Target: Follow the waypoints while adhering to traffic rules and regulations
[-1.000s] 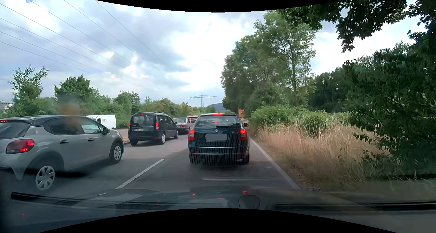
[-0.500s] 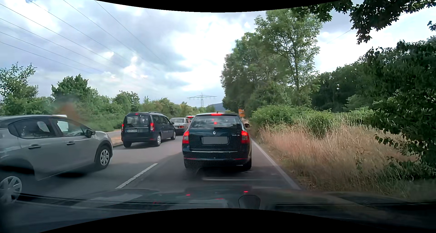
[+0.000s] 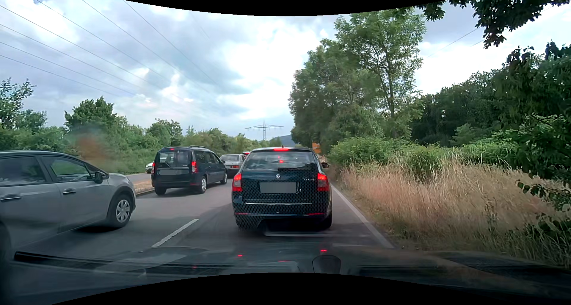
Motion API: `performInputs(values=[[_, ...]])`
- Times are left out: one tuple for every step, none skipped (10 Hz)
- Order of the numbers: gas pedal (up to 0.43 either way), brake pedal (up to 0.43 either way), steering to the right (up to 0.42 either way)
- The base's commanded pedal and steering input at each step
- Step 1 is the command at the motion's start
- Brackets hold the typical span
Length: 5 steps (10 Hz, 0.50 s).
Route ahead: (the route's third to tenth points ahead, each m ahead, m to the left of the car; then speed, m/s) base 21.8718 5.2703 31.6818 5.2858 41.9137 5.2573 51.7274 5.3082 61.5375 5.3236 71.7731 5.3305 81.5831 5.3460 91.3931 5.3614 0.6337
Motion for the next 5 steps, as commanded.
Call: performInputs(values=[[0.0,0.195,0.001],[0.0,0.195,0.001],[0.0,0.201,0.001],[0.0,0.195,0.001],[0.0,0.195,0.001]])
